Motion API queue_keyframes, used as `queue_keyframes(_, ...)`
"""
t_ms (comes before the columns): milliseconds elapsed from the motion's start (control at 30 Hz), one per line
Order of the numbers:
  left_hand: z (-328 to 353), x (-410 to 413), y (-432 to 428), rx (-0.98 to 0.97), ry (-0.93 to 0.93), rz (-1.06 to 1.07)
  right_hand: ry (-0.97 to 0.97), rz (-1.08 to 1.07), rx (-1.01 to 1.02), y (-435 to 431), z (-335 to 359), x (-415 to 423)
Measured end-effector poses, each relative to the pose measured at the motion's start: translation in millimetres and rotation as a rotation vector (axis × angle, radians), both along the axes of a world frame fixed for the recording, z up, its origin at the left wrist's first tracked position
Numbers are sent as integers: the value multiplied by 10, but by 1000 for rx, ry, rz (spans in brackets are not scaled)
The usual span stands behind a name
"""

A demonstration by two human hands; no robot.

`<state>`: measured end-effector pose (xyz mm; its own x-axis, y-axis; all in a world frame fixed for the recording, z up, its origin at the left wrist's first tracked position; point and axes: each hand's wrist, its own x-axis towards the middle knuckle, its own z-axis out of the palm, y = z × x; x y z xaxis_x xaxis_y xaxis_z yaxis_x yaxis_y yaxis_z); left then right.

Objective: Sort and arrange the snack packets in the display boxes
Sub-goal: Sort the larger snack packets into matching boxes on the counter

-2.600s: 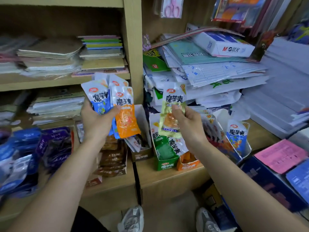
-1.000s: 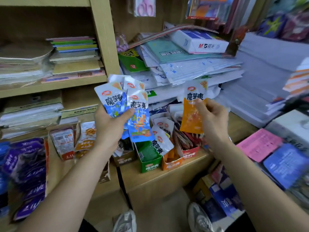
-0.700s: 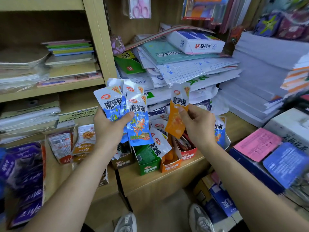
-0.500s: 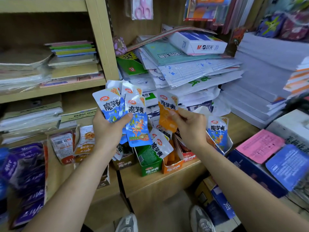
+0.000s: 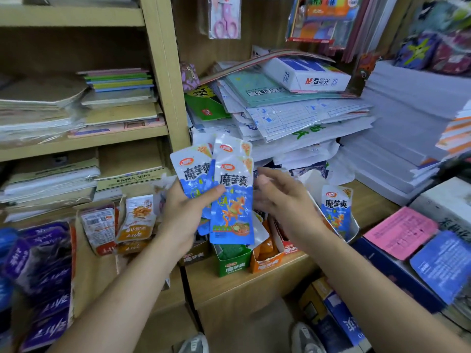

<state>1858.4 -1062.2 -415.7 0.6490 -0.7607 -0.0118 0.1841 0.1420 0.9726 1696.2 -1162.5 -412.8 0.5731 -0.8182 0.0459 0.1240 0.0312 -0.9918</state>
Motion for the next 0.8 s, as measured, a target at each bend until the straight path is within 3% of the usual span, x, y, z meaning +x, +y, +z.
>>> queue_keyframes(100, -20, -245, -62, 4, 142, -88, -99, 169, 192, 200, 11, 11)
queue_keyframes(233, -33, -515, -160, 1, 270, -266, -184, 110, 296, 277, -31, -92)
queue_keyframes(400, -63, -614, -334, 59, 3, -150, -200, 3, 385, 102, -20, -381)
queue_keyframes(500, 29, -718, -441, -17, -188, -261, -214, 64, 508, -18, 34, -632)
queue_keyframes(567, 90, -838, -538, -41, -281, -217, -239, 142, 605, -94, 22, -794)
queue_keyframes(667, 115, -1107, -642, -47, -263, -149, -321, 135, 693, -176, -47, -1015)
queue_keyframes(800, 67, -1358, -749, -26, -197, -214, -229, -36, 541, -270, -145, -1263)
